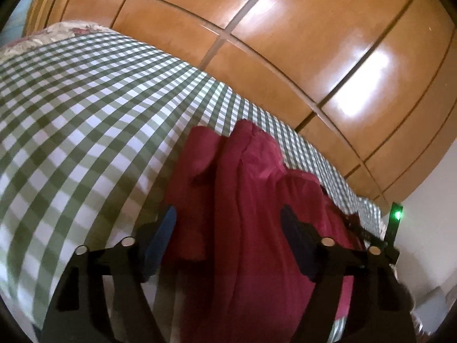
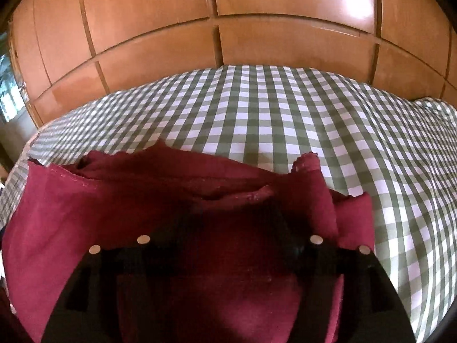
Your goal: Fold small clothes
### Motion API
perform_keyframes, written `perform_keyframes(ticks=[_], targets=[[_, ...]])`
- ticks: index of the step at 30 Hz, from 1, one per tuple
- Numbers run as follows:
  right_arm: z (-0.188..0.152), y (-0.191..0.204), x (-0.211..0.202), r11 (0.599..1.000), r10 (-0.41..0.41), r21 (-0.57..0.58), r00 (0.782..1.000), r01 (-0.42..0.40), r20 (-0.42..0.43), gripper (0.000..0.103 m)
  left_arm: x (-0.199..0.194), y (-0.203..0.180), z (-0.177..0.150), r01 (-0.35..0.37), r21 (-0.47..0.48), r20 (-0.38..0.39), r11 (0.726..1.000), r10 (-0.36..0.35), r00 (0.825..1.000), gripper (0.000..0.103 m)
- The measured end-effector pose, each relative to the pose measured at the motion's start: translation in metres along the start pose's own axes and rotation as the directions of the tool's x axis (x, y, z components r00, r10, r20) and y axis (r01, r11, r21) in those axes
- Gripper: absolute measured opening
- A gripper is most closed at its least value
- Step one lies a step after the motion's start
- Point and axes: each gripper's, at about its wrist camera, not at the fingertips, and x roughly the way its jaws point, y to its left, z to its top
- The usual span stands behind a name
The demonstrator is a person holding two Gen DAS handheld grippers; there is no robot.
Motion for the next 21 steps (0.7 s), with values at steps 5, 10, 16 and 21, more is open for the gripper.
perform_keyframes(ticks=[5,10,16,21], targets=[[0.003,-0.006,-0.003,0.997,0.058,0.054,0.998,-0.060,0.029,0.063,-0.014,-0.007,-0.011,-0.004,0.057,-0.056,0.998,0.008,0.998,0.060],[0.003,-0.005,-0.003,0.997,0.061,0.045,0.998,-0.062,0.028,0.068,-0.001,-0.016,-0.029,-0.009,0.119,-0.172,0.993,0.030,0.985,0.028],[0.002,-0.006,-0.007,0.998,0.044,0.054,0.998,-0.046,0.042,0.069,-0.020,-0.011,-0.014,0.032,0.023,-0.201,0.999,-0.026,0.979,0.007],[0.003,-0.004,-0.004,0.998,0.048,0.044,0.998,-0.050,0.027,0.077,-0.010,0.006,-0.030,-0.033,0.036,-0.257,0.999,0.042,0.966,0.006]])
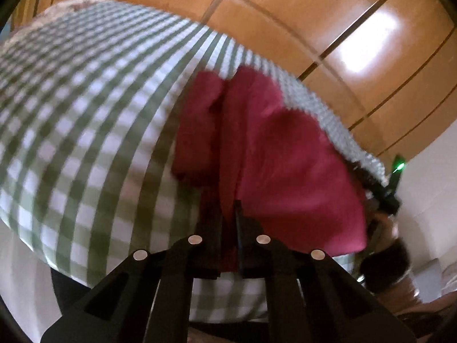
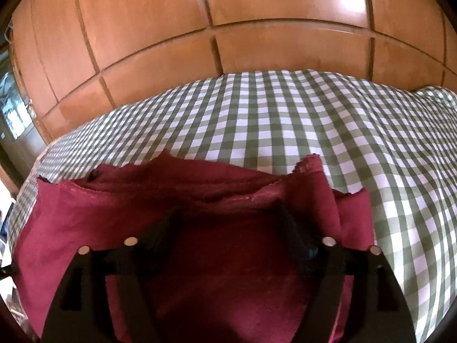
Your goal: Fold small clothes
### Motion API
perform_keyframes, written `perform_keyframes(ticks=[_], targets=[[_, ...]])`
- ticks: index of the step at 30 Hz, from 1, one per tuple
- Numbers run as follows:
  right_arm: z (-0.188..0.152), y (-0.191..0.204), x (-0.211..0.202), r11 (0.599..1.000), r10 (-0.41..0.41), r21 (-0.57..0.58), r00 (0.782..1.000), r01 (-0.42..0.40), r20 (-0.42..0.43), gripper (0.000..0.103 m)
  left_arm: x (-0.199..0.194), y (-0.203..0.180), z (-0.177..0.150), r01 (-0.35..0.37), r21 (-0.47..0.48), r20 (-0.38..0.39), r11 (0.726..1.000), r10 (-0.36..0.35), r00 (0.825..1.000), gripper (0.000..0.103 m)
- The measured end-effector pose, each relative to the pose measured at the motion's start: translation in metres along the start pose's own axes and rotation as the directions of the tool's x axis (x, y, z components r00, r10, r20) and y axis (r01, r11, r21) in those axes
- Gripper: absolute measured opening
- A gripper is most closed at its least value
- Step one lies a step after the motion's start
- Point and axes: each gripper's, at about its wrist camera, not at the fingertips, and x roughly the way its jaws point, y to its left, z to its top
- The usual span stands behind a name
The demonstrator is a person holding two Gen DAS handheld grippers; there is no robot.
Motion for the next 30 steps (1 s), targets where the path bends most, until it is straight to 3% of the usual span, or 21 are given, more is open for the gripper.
perform_keyframes(ticks=[5,8,9,15,20,23,24,27,30], targets=[[-0.001,0.015,0.007,0.994,-0.072,-0.079,0.997,0.069,-0.025,0.085,0.004,-0.005,-0.001,-0.008,0.044,0.022,0.999,0.007,1.000,0.010],[-0.002,0.020,0.010,0.989,-0.101,-0.108,0.994,0.097,-0.030,0.086,-0.004,-0.008,0.002,-0.009,0.026,0.057,1.000,0.007,0.998,0.040],[-0.002,0.021,0.010,0.989,-0.105,-0.111,0.994,0.101,-0.029,0.086,-0.008,-0.008,0.003,-0.015,0.021,0.073,1.000,0.013,0.997,0.060],[-0.003,0.019,0.011,0.988,-0.107,-0.113,0.994,0.103,-0.028,0.087,-0.011,-0.018,0.023,-0.032,-0.007,0.134,0.999,0.033,0.990,0.065],[-0.003,0.021,0.011,0.987,-0.112,-0.116,0.993,0.108,-0.026,0.087,-0.002,-0.037,0.047,-0.100,0.043,0.195,0.994,0.089,0.977,0.065],[-0.003,0.022,0.012,0.987,-0.116,-0.119,0.993,0.112,-0.025,0.088,0.021,-0.043,0.059,-0.125,0.072,0.132,0.989,0.115,0.985,0.064],[-0.003,0.022,0.012,0.986,-0.116,-0.120,0.993,0.112,-0.026,0.088,0.030,-0.043,0.062,-0.142,0.078,0.118,0.987,0.132,0.984,0.060],[-0.003,0.022,0.012,0.986,-0.118,-0.121,0.993,0.114,-0.025,0.088,0.050,-0.046,0.065,-0.218,0.111,0.101,0.970,0.207,0.973,0.012],[-0.003,0.023,0.012,0.985,-0.122,-0.123,0.992,0.118,-0.024,0.088,0.056,-0.039,0.061,-0.268,0.092,0.130,0.959,0.256,0.958,0.011]])
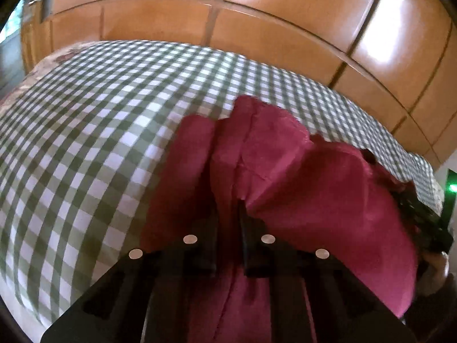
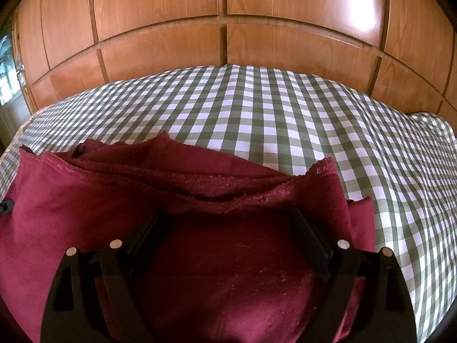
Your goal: Fold small clothes
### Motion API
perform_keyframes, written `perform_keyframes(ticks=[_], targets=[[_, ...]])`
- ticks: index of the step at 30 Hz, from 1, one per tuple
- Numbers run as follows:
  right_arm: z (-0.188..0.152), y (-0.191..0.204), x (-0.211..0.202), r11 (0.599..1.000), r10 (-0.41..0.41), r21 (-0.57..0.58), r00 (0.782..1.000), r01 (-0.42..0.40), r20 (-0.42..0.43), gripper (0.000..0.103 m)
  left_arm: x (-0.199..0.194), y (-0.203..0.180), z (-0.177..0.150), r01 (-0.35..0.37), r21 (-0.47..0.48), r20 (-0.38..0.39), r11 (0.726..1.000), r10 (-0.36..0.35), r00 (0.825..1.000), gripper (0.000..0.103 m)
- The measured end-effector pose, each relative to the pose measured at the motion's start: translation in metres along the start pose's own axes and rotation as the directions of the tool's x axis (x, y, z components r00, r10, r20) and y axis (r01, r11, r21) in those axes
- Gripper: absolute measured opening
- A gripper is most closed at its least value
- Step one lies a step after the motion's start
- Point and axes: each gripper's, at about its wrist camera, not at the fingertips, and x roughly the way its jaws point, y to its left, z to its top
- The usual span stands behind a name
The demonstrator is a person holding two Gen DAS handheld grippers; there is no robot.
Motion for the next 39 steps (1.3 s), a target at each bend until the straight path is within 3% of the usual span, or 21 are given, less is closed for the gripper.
perform_keyframes(ticks=[6,8,9,10,12,17,20,25,31,33,39], targets=[[0.000,0.001,0.002,1.000,-0.005,-0.005,1.000,0.005,-0.002,0.089,-0.006,-0.001,-0.011,-0.012,0.030,0.046,0.999,0.011,0.999,0.013],[0.000,0.001,0.002,1.000,-0.008,-0.007,1.000,0.008,-0.001,0.089,-0.014,0.005,-0.012,0.019,-0.018,0.061,1.000,-0.017,0.998,0.023],[0.000,0.001,0.001,1.000,-0.010,-0.009,1.000,0.010,0.000,0.089,-0.015,0.007,-0.012,0.032,-0.037,0.064,0.999,-0.029,0.997,0.034],[0.000,0.002,0.001,1.000,-0.015,-0.011,1.000,0.015,0.003,0.089,-0.019,0.011,-0.014,0.068,-0.068,0.074,0.995,-0.063,0.995,0.052],[-0.001,0.002,-0.002,1.000,-0.022,-0.014,1.000,0.022,0.016,0.097,-0.026,0.013,-0.016,0.114,-0.095,0.097,0.989,-0.104,0.990,0.072],[-0.003,0.008,-0.015,0.994,-0.104,-0.020,0.993,0.105,0.064,0.101,-0.038,0.006,-0.021,0.058,-0.061,0.120,0.996,-0.050,0.992,0.074],[-0.007,0.013,-0.032,0.988,-0.146,-0.035,0.985,0.150,0.091,0.101,-0.044,0.013,-0.024,0.055,-0.090,0.139,0.994,-0.043,0.989,0.084],[-0.029,0.027,-0.066,0.973,-0.189,-0.112,0.973,0.204,0.132,0.101,-0.034,0.029,-0.031,0.079,-0.176,0.067,0.981,-0.068,0.995,0.084],[-0.060,0.035,-0.098,0.960,-0.185,-0.188,0.974,0.207,0.128,0.101,-0.031,0.021,-0.038,0.125,-0.142,0.057,0.982,-0.118,0.991,0.092],[-0.071,0.031,-0.102,0.963,-0.186,-0.177,0.976,0.204,0.113,0.101,-0.029,0.018,-0.039,0.153,-0.143,0.059,0.978,-0.146,0.987,0.099],[-0.094,0.023,-0.079,0.979,-0.164,-0.116,0.985,0.169,0.052,0.101,-0.027,0.017,-0.037,0.152,-0.167,0.048,0.974,-0.147,0.988,0.099]])
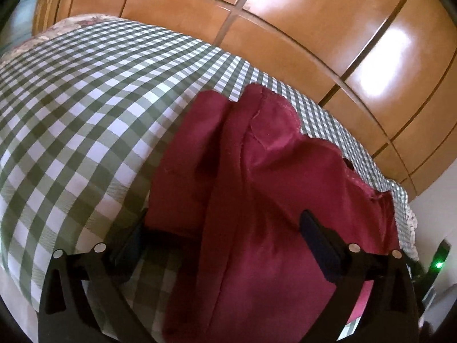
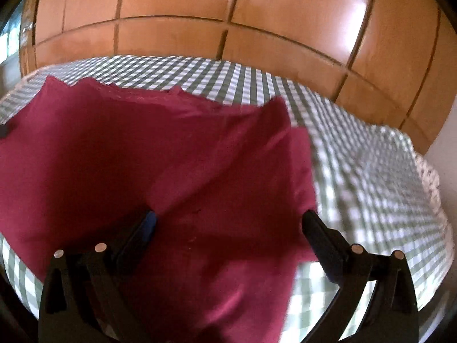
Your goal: Fold small clothes
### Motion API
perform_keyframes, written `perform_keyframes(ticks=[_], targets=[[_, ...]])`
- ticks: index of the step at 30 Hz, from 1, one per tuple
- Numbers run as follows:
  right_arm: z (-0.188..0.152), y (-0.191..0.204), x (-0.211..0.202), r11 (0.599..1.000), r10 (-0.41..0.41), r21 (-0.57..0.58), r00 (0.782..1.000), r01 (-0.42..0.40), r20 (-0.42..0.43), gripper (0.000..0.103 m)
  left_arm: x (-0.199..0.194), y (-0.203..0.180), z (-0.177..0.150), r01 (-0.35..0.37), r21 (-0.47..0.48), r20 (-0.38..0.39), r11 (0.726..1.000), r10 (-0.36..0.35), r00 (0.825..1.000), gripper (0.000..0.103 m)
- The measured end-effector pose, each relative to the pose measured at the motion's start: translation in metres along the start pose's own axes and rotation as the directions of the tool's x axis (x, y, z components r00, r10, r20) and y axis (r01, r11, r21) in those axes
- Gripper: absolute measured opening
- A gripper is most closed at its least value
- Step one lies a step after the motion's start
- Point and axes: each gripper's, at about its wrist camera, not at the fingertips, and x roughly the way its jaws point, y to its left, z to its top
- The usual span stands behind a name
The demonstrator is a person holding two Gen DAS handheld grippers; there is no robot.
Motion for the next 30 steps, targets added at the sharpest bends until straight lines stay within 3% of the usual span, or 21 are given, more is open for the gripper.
perform_keyframes(ticks=[5,8,10,17,23,27,28,30], targets=[[-0.005,-0.003,0.001,0.999,0.011,0.050,1.000,-0.012,0.022,0.101,0.003,0.011,0.008,0.058,-0.054,-0.010,0.997,-0.059,0.998,0.099],[-0.007,-0.002,-0.001,0.998,0.006,0.058,0.999,-0.008,0.035,0.101,0.006,0.010,0.008,0.052,-0.064,-0.022,0.997,-0.053,0.998,0.098],[-0.008,-0.003,-0.002,0.997,0.007,0.071,0.999,-0.010,0.043,0.101,0.005,0.013,0.009,0.053,-0.095,-0.026,0.994,-0.056,0.998,0.093],[-0.010,-0.004,-0.003,0.996,0.009,0.086,0.998,-0.014,0.060,0.101,-0.001,0.031,0.009,0.172,-0.256,-0.032,0.951,-0.186,0.982,0.087],[-0.009,-0.005,-0.003,0.996,0.010,0.089,0.998,-0.016,0.064,0.101,0.011,0.017,0.017,0.077,-0.170,-0.063,0.982,-0.089,0.994,0.082],[-0.010,-0.006,-0.003,0.996,0.011,0.090,0.998,-0.017,0.066,0.101,0.021,0.013,0.023,0.017,-0.168,-0.081,0.986,-0.031,0.996,0.056],[-0.010,-0.006,-0.003,0.996,0.010,0.091,0.998,-0.016,0.066,0.101,0.022,0.011,0.024,0.014,-0.161,-0.091,0.987,-0.029,0.995,0.046],[-0.010,-0.006,-0.002,0.996,0.011,0.091,0.998,-0.017,0.066,0.101,0.024,0.009,0.026,0.036,-0.164,-0.109,0.986,-0.054,0.993,0.035]])
